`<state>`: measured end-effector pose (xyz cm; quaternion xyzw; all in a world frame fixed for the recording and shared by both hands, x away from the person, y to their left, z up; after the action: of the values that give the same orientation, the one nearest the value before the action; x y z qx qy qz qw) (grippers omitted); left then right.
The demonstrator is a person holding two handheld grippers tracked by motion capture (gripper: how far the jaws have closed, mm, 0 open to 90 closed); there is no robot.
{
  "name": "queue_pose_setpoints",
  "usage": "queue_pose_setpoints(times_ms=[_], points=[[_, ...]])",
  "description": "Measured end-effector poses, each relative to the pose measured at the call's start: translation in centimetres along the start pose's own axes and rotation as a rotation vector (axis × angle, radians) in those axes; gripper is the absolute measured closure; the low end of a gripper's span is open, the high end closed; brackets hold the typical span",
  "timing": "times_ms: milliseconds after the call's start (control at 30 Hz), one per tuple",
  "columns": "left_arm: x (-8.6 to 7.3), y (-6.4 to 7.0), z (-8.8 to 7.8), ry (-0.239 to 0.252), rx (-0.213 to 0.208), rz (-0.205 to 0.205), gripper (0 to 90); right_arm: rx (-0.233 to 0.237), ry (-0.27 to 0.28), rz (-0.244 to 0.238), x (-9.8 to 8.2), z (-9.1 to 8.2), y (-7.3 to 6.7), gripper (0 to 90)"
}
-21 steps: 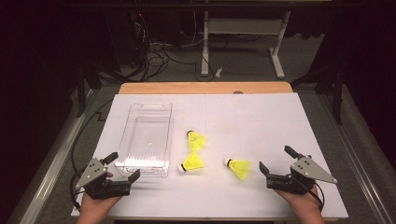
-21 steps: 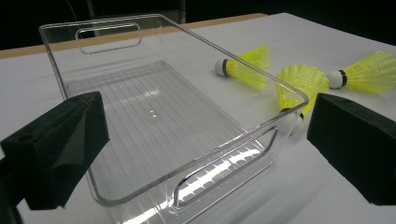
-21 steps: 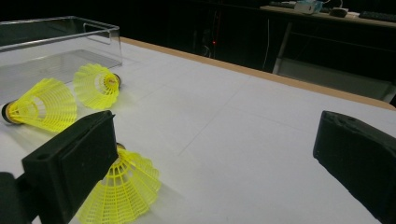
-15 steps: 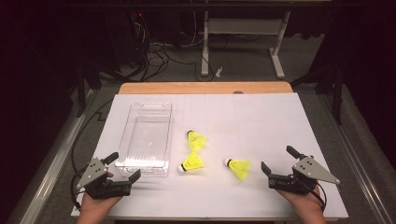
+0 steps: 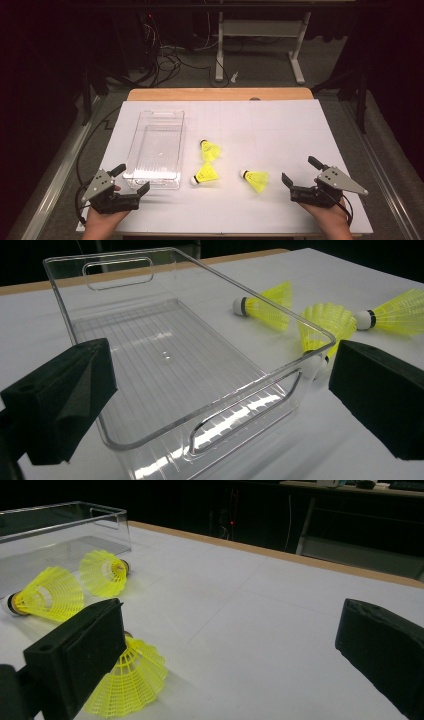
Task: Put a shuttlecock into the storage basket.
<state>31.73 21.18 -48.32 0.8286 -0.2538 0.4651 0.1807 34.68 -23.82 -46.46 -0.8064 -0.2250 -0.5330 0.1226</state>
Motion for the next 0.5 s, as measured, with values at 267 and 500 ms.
queue_pose_setpoints(times_ms=[267, 500], points=[[-0.1, -0.9, -0.1, -0.022, 0.023, -0.013, 0.2, 0.001, 0.002, -0.02, -0.2, 0.0, 0.0, 0.1], [-0.4, -1.4, -0.4, -0.048, 0.032, -0.028, 0.2, -0.02, 0.023, -0.009, -0.2, -0.5, 0.4, 0.1]])
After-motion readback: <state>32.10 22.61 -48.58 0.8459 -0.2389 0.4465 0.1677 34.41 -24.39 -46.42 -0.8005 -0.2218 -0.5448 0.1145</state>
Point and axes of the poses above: each handheld gripper's, and its own axes: z roughly forward along the jaws, x roughly out of its top, y roughly to its right, the point moved 10 cm from there along z, roughly forward along the jaws, and after that the axes turned 8 degrees about -y, right-handed, at the moved point
